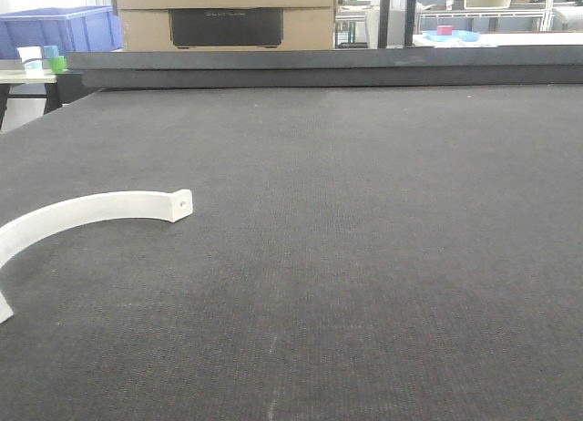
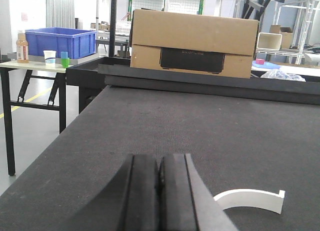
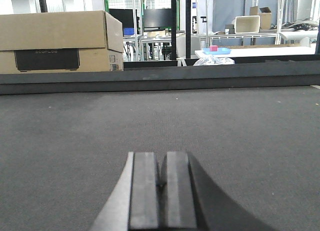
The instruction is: Grab PVC pipe and place in blue bin
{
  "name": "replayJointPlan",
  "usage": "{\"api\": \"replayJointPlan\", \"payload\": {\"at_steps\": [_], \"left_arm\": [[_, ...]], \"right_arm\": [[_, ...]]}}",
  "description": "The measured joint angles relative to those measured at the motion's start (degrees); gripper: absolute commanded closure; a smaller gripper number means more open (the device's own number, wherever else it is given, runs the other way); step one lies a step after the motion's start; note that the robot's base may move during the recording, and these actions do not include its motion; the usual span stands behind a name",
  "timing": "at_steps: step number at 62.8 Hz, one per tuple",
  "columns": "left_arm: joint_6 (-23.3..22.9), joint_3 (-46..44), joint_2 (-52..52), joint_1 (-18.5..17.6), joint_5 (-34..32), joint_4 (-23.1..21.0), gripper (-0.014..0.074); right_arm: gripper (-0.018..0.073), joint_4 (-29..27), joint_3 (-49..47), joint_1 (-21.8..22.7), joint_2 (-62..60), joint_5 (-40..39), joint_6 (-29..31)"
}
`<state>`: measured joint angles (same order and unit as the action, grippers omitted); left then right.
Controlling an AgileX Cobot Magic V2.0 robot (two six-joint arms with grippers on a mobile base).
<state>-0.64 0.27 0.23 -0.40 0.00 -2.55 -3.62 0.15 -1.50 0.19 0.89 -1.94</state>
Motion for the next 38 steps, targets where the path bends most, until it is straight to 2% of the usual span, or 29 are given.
{"api": "replayJointPlan", "payload": {"at_steps": [38], "left_arm": [[0.0,0.0,0.0,0.0,0.0,0.0,0.0707]], "right_arm": [[0.0713,0.0,0.0,0.0,0.0,0.0,0.0]]}}
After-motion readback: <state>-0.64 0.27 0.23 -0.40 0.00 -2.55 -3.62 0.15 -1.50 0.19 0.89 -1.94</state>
